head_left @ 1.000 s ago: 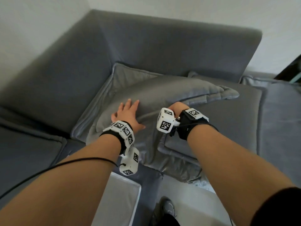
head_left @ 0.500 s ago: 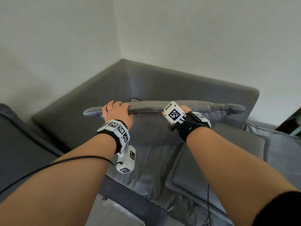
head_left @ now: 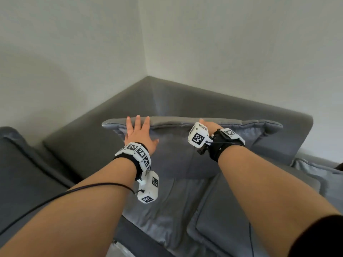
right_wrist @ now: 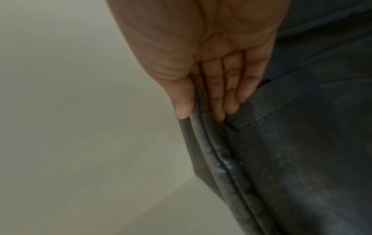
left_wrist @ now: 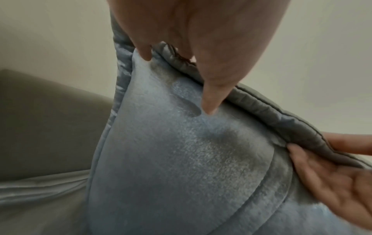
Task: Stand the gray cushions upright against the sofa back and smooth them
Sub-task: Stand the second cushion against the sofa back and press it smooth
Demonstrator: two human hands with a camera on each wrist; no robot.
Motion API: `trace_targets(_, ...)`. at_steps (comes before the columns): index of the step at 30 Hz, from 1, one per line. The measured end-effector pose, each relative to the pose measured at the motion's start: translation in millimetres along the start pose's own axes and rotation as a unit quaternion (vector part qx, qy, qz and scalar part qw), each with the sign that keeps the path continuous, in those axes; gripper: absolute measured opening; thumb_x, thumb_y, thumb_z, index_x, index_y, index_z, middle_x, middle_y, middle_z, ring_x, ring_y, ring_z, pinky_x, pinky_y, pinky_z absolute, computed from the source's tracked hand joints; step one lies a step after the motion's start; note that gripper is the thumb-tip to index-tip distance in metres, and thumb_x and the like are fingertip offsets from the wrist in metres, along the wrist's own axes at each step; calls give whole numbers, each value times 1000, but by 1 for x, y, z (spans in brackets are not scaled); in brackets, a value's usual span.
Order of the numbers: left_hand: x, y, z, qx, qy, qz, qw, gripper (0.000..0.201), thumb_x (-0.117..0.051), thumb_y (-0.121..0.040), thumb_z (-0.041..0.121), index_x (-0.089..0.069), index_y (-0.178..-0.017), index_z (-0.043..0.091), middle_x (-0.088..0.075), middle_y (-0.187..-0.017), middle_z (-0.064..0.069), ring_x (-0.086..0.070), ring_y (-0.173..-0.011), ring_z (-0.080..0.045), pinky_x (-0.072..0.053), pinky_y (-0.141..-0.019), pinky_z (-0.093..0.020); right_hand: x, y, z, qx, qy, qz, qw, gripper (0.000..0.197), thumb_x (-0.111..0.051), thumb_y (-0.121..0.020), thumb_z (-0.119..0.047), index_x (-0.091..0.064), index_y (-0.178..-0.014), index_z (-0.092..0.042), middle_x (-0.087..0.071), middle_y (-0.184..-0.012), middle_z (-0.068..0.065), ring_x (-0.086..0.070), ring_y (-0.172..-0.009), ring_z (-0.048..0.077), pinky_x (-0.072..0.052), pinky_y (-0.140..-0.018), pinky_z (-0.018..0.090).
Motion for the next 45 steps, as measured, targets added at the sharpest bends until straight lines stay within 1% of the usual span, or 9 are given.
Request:
trace_targets(5,7,-26,23,32,-15,-18,999,84,-51,-90,50,1,-153,27,14,-161,-5,23,-145,-33,-8,-120,-47,4,-18,-24,-4,-7,-23,1000,43,-38,-102,-34,-51,-129,-3,-71,-98,12,-63,-101,32,-53,-89,30)
trace_targets(9,4,-47,41,36,-24,-17,999,90,-48,-89,55,-1,-154,16,10,-161,-11,18,-147,-34,4,-121,-44,10,-37,-57,79,138,38,987,40,-53,-93,-37,-60,-66,-10,-58,-65,4,-54,-58,18,-44,-61,27)
trace_targets(14,-9,-76,40,50,-29,-32,998,66,-45,-91,51,-27,-148,23,-6,-162,-6,10,-149,-32,-1,-121,-51,17,-40,-91,229,332,97,910,31,-75,-72,-44,-64,-85,-18,-65,-89,1,-59,-92,19,-48,-83,30)
trace_targets(19,-16,-92,33,51,25,-7,998,46,-51,-87,46,-47,-130,32,-31,-154,-5,-7,-149,-28,-4,-121,-52,4,-66,-58,131,596,-97,787,103,-80,-53,-63,-41,-140,-26,-48,-142,1,-42,-132,27,-38,-109,43)
trace_targets(23,-1,-86,46,79,85,69,991,67,-65,-81,44,-41,-140,22,-11,-160,-13,4,-149,-31,-2,-122,-45,8,-95,-42,101,666,-49,737,79,-72,-40,-66,-55,-108,-31,-62,-119,0,-55,-117,32,-34,-104,59)
trace_targets(28,13,-69,58,252,219,172,927,118,-80,-68,40,-1,-152,10,13,-161,-9,10,-148,-33,-4,-121,-40,28,-120,-38,80,625,-8,776,61,-65,-39,-65,-52,-90,-33,-65,-111,2,-57,-113,36,-36,-101,62)
trace_targets(33,-8,-88,49,363,515,78,773,108,-66,-65,48,-10,-153,18,-24,-157,-12,-31,-139,-37,-28,-113,-47,53,-114,-28,59,619,-3,783,76,-65,-46,-68,-50,-113,-34,-60,-123,0,-52,-119,35,-37,-100,61)
trace_targets(39,-4,-97,63,356,419,9,835,120,-54,-64,82,-6,-154,18,-14,-161,-1,-28,-144,-30,-23,-116,-42,69,-92,-2,19,618,-28,786,101,-65,-56,-70,-21,-144,-46,-35,-149,2,-32,-136,41,-26,-108,63)
trace_targets(45,-1,-98,62,254,230,-45,938,47,-39,-101,17,-35,-143,-4,-38,-148,-23,-40,-135,-34,-46,-73,-4,73,-76,33,-27,597,-22,802,126,-64,-36,-79,-17,-146,-39,-30,-153,5,-32,-138,38,-30,-107,62)
Point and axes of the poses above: each hand's wrist, its own y-axis away from the middle knuckle, its own x-axis out of the back of the hand, z = x × y, the point moved 5 cm from there along -y, towards the middle knuckle
